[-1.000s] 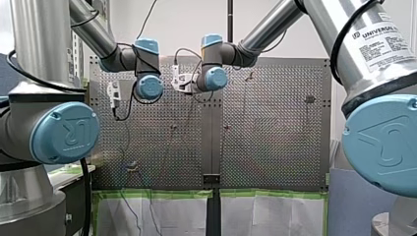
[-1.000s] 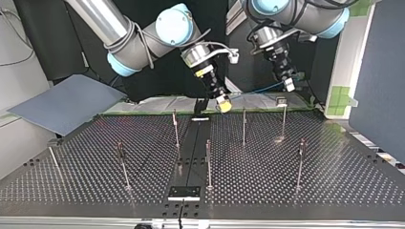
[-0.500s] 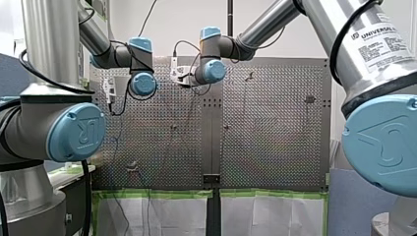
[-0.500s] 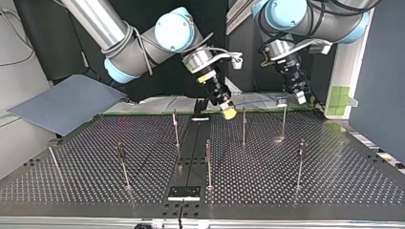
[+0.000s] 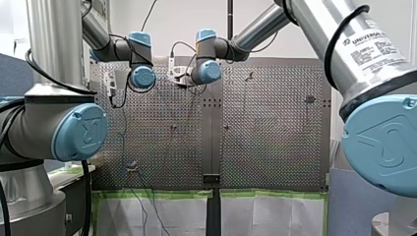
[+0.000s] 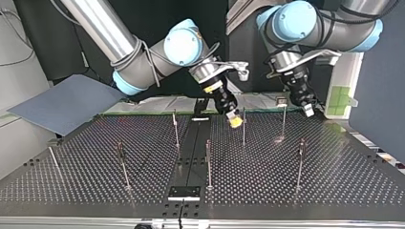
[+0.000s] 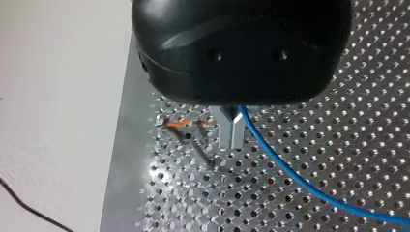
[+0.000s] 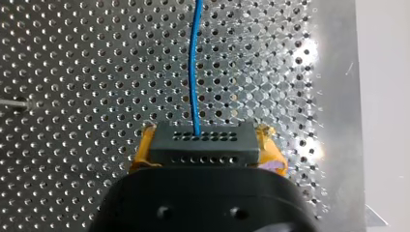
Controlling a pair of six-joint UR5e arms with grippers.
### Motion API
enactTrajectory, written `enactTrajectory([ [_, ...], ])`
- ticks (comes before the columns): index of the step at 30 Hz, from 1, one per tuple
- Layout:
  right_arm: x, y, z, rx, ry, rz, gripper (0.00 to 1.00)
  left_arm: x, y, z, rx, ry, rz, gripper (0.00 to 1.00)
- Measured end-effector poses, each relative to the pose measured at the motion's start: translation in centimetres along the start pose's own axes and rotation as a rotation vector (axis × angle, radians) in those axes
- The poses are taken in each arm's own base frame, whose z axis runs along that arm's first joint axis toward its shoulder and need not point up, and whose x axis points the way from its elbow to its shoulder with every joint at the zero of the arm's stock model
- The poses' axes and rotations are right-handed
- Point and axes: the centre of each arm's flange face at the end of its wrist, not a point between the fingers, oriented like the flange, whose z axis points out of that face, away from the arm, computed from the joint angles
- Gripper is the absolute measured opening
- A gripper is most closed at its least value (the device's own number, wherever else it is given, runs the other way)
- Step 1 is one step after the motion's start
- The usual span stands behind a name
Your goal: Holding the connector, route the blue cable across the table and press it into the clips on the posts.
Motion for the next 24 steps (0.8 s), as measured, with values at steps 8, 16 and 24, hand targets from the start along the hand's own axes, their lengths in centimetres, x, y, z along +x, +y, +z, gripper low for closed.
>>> enactTrajectory([
  [8,0.3,0.0,1.5,0.002,-0.003,0.006,0.00,-0.4,-0.2,1.5,0.021,-0.005,0.001,0.00],
  [16,2.9,0.2,2.6,0.001,0.035,0.018,0.00,-0.7,-0.4,3.2,0.036,-0.010,0.000,0.00],
  [24,5.1,0.8,3.3,-0.006,0.072,0.030,0.00,-1.0,-0.3,4.3,0.043,-0.016,0.001,0.00],
])
